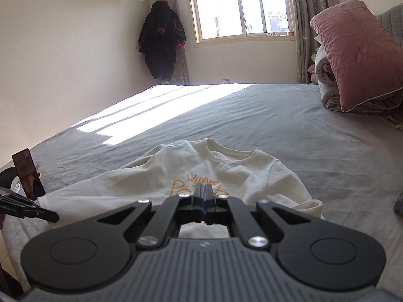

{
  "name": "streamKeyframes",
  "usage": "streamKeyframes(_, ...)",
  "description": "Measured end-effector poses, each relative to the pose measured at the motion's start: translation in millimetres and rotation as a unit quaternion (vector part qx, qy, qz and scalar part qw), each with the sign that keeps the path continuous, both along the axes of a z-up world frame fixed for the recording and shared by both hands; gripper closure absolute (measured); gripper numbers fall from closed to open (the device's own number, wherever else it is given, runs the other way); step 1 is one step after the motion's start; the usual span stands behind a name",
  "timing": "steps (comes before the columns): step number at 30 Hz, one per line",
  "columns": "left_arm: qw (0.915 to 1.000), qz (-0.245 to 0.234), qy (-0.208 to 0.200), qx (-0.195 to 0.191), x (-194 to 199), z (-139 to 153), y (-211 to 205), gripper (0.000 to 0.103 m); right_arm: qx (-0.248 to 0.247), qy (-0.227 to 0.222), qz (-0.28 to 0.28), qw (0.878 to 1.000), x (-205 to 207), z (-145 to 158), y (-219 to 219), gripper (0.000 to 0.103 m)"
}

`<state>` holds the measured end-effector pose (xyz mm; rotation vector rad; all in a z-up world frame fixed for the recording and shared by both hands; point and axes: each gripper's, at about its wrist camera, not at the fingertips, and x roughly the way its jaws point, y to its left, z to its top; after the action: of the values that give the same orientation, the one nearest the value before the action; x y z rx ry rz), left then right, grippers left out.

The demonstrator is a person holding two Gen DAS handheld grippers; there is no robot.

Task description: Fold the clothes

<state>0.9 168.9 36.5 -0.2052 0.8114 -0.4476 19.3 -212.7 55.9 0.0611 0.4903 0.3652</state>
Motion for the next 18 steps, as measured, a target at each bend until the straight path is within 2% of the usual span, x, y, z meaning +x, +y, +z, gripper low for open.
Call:
streamKeyframes(1, 1.0000, 0.002, 0.006, 0.007, 2, -3, 1, 0.099, -0.005, 0.009, -0.001, 1.000, 2, -5, 0, 0.102)
streamKeyframes(3, 0.9997, 0.007, 0.015, 0.018, 4, -8, 3, 0.093, -0.022, 0.027, 0.001, 0.999, 6, -16, 1, 0.092)
streamKeyframes(5, 0.9995, 0.011, 0.018, 0.022, 7, -9, 7, 0.079, -0.046, 0.041, 0.001, 0.998, 7, -25, 2, 0.092)
streamKeyframes(7, 0.9994, 0.018, 0.019, 0.024, 8, -10, 13, 0.070, -0.060, 0.059, 0.005, 0.996, 8, -35, 2, 0.088)
streamKeyframes(9, 0.9992, 0.026, 0.019, 0.024, 8, -10, 18, 0.069, -0.071, 0.077, 0.007, 0.994, 7, -47, 1, 0.069)
streamKeyframes(10, 0.9991, 0.029, 0.020, 0.023, 8, -10, 21, 0.068, -0.077, 0.081, 0.008, 0.994, 6, -52, 1, 0.050)
streamKeyframes(11, 0.9989, 0.035, 0.021, 0.022, 8, -10, 24, 0.068, -0.085, 0.084, 0.011, 0.993, 4, -56, 2, 0.045)
streamKeyframes(18, 0.9976, 0.062, 0.031, 0.005, 10, -10, 42, 0.068, -0.136, 0.124, 0.056, 0.981, -2, -83, 10, 0.045)
